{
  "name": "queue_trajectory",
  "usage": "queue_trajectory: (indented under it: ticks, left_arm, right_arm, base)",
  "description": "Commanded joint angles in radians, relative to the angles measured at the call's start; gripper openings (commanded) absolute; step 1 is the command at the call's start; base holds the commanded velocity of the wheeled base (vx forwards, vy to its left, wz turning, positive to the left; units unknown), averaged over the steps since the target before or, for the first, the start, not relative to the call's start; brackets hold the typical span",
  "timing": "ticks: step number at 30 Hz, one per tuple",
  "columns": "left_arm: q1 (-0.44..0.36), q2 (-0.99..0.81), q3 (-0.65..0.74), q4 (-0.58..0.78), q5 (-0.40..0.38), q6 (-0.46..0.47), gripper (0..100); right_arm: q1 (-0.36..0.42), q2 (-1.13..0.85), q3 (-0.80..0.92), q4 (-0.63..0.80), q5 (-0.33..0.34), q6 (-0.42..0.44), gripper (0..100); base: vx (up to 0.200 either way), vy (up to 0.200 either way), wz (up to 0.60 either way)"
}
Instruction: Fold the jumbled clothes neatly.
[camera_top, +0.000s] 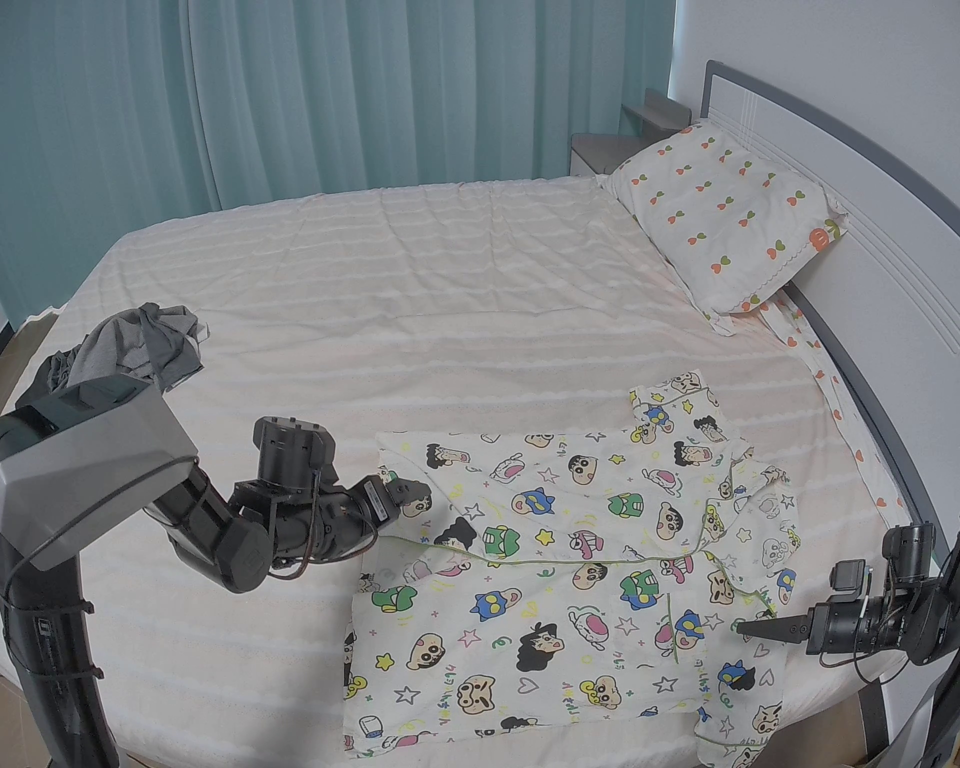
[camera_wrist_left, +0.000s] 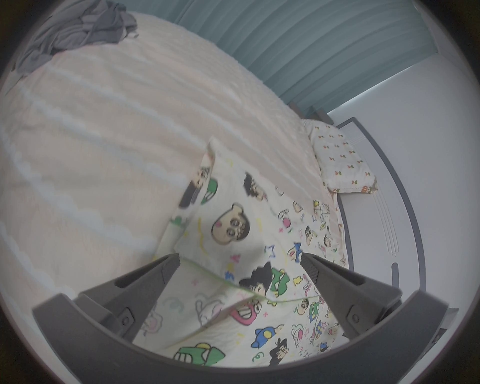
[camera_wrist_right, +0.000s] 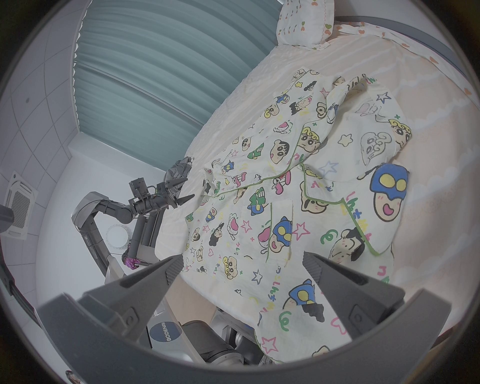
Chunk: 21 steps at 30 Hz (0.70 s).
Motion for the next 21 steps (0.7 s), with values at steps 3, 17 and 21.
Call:
queue_trajectory:
  ticks: [3,17,21]
  left_arm:
    - [-0.037,0.029,0.026,-0.023,0.034,-0.093,100]
    - [-0.054,0.141,0.059,-0.25,0.157,-0.151,100]
    - [-0.062,0.135,0.059,-0.25,0.157,-0.176,100]
  right_arm:
    - [0.0,-0.001,0.018,-0.001,0.0,-0.001,100]
    - [-0.001,0.0,0.018,-0.001,0.0,-0.001,100]
    - [-0.001,0.0,0.018,-0.001,0.0,-0.004,100]
  base:
    - [0.0,0.0,0.0]
    - [0.0,0.0,0.0]
    - [0.0,0.0,0.0]
